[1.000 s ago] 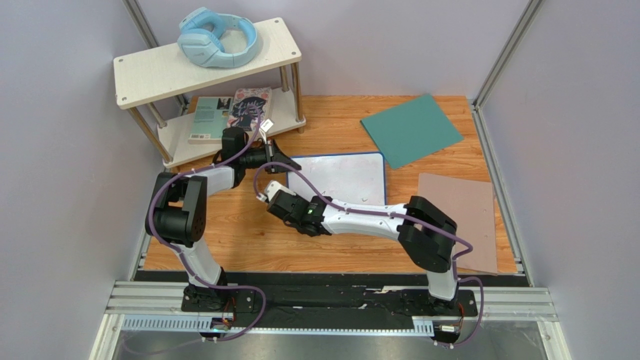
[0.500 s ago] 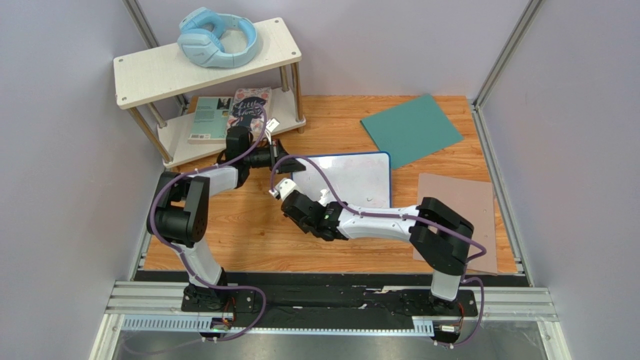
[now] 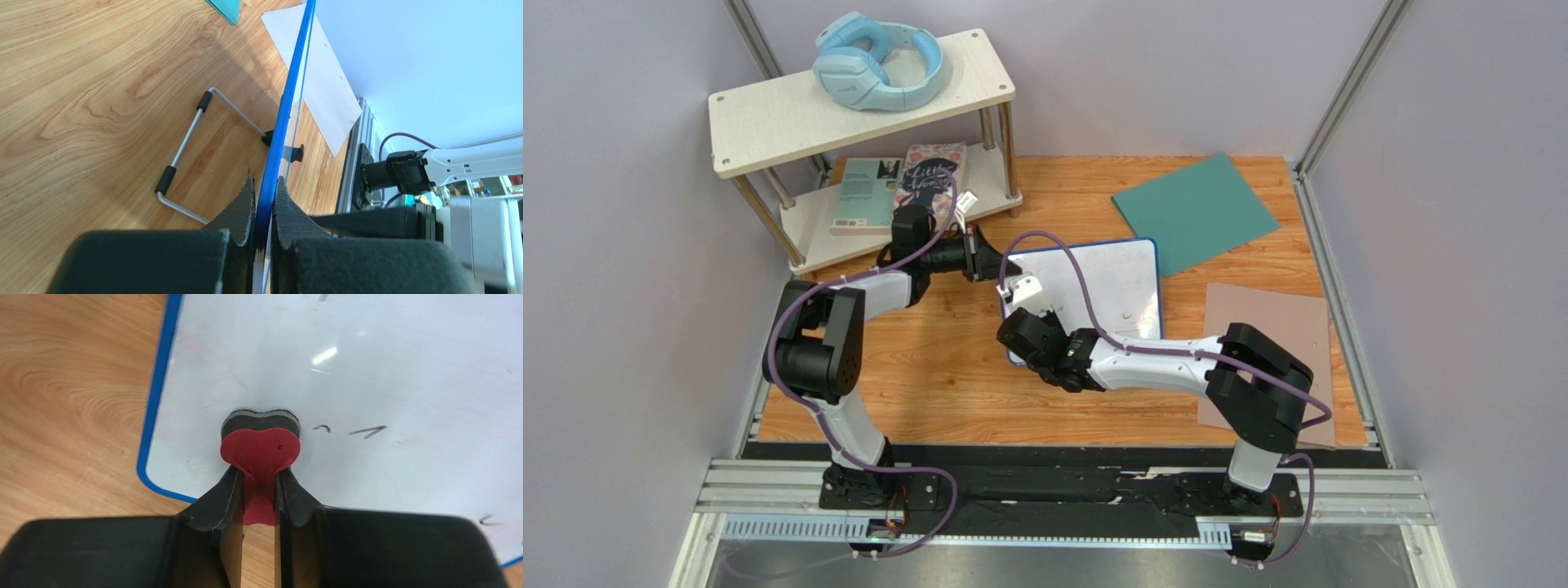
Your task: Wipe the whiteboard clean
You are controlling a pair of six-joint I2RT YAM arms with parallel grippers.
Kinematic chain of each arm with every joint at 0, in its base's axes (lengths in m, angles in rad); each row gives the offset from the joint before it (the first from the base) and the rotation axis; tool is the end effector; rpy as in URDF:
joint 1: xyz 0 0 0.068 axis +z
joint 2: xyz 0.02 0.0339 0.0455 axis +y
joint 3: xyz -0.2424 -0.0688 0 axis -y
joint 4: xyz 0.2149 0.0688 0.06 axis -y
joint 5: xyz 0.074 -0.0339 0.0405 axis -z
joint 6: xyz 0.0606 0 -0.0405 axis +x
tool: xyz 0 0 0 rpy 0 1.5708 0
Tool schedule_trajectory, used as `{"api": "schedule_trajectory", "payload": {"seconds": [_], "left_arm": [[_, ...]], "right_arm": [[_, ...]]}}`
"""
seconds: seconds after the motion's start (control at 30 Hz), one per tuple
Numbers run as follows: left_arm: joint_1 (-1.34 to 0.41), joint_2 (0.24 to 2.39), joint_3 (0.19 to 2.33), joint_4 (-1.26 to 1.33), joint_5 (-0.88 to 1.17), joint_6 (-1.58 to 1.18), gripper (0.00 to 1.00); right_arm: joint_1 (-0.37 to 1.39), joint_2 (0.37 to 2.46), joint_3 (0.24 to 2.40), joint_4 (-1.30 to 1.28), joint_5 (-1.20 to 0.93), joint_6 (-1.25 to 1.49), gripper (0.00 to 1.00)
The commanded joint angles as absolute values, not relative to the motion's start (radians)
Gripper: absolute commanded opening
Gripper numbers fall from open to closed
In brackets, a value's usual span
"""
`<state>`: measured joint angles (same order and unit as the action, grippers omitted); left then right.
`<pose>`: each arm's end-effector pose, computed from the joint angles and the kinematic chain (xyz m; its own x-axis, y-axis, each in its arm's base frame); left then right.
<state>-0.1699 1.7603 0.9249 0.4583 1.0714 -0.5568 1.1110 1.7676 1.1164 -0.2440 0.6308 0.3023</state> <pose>0.3361 -0.1116 0.1945 -0.7760 -0.1236 -0.6185 0.5599 0.3164 -0.7658 0.1880 0.2992 0.1727 -0.4973 -0.4625 -0.7340 -0.4315 0.8658 -0.2532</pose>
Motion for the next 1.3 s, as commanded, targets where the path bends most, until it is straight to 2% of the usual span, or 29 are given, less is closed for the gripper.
{"api": "schedule_trajectory", "payload": {"seconds": [0.0,0.23,0.67,1.27], "left_arm": [[-0.155,1.763,0.923,0.400,0.966,-0.522,0.00],[-0.153,1.764,0.922,0.402,0.966,-0.520,0.00],[-0.152,1.764,0.916,0.397,0.971,-0.514,0.00],[-0.152,1.759,0.919,0.383,0.974,-0.503,0.00]], "right_arm": [[0.991,1.795,1.052,-0.371,0.879,0.415,0.00],[0.913,1.750,0.993,-0.411,0.882,0.526,0.00],[0.772,1.649,0.937,-0.400,0.868,0.538,0.00],[0.713,1.621,0.988,-0.290,0.801,0.350,0.00]]}}
